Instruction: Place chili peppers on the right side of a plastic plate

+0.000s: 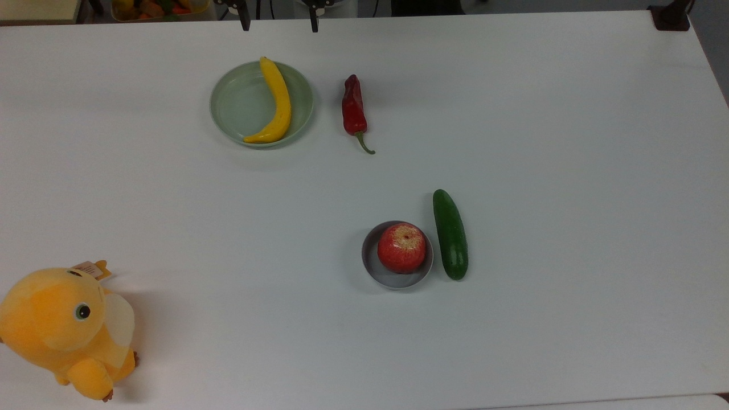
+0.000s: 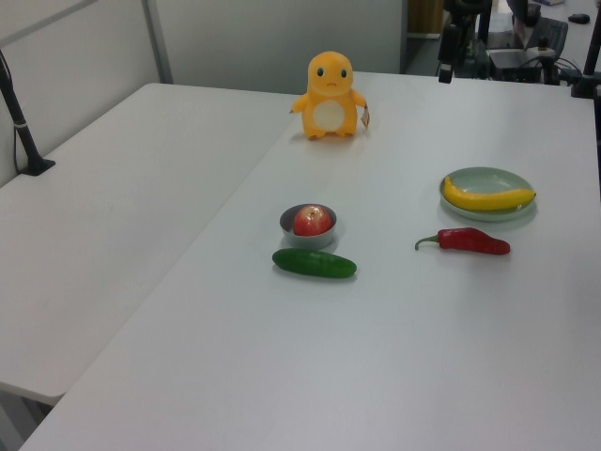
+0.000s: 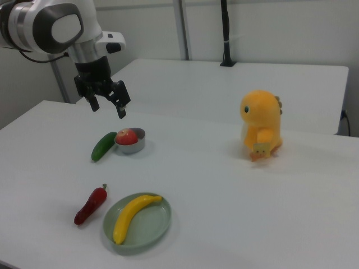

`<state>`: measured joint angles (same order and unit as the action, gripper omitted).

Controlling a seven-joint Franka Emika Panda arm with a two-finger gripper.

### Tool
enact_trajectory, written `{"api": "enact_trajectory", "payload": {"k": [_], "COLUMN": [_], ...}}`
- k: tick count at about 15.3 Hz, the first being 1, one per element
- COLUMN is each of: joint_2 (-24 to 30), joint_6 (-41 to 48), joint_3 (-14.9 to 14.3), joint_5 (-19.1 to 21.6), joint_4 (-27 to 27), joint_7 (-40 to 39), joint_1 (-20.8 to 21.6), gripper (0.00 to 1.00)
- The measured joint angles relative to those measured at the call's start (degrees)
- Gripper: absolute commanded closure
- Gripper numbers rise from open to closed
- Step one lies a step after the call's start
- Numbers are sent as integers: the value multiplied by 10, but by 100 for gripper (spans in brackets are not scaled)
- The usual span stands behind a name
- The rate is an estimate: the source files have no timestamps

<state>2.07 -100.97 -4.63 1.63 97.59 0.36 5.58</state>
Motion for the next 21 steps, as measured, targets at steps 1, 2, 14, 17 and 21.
{"api": "enact_trajectory", "payload": {"k": [1,2,14,17,21], "joint_2": [0,0,-1,-1,-3], "joint_6": [0,0,0,0,0], "joint_3": [0,0,4,5,20], "joint_5": [0,0,0,0,0], "joint_4": [0,0,10,18,43], "joint_7": [0,0,0,0,-1], "joint_1": [0,0,3,7,8], "gripper": [0,0,0,0,0]}}
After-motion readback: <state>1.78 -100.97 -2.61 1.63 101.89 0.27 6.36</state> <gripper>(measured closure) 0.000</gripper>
